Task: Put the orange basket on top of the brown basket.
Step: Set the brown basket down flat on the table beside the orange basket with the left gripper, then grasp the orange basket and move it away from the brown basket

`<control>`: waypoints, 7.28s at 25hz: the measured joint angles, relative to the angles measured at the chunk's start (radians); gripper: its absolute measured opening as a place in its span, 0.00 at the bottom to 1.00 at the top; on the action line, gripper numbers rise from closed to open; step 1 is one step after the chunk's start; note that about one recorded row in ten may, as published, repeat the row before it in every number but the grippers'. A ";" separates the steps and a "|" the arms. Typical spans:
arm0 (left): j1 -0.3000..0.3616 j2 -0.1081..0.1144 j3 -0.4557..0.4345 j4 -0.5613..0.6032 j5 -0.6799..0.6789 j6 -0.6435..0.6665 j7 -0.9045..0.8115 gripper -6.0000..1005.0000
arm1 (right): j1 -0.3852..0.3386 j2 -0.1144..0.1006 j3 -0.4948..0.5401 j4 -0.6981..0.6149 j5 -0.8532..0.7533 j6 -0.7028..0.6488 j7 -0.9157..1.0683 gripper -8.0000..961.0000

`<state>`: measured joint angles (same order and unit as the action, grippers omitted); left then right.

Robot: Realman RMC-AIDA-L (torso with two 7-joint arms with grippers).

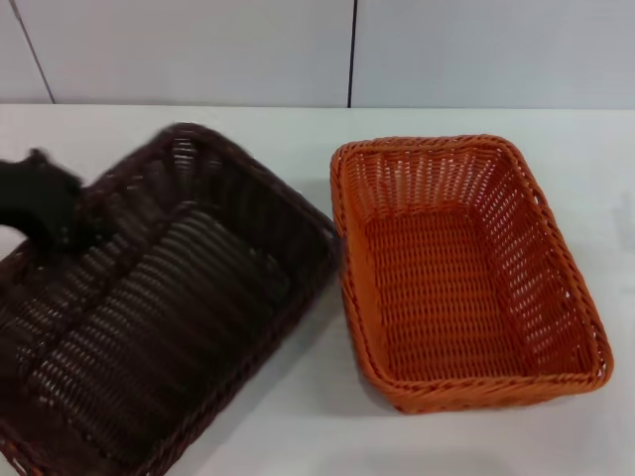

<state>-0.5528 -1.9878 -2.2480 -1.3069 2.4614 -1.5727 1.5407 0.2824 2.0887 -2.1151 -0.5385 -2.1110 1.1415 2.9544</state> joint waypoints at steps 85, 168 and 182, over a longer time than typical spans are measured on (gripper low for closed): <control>0.321 -0.070 1.067 0.017 -0.407 2.479 -0.230 0.78 | 0.020 -0.005 -0.054 -0.026 0.002 -0.008 0.000 0.82; 0.454 -0.078 0.947 0.959 -0.015 2.724 -1.352 0.77 | 0.422 -0.013 0.625 -0.834 -0.585 -2.957 -0.643 0.42; 0.456 -0.077 0.944 0.965 -0.015 2.743 -1.348 0.77 | 0.431 -0.014 0.626 -1.214 -0.604 -2.894 -0.473 0.17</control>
<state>-0.0968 -2.0646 -1.3038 -0.3414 2.4467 1.1703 0.1923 0.7135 2.0749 -1.4896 -1.7527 -2.7150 -1.7522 2.4818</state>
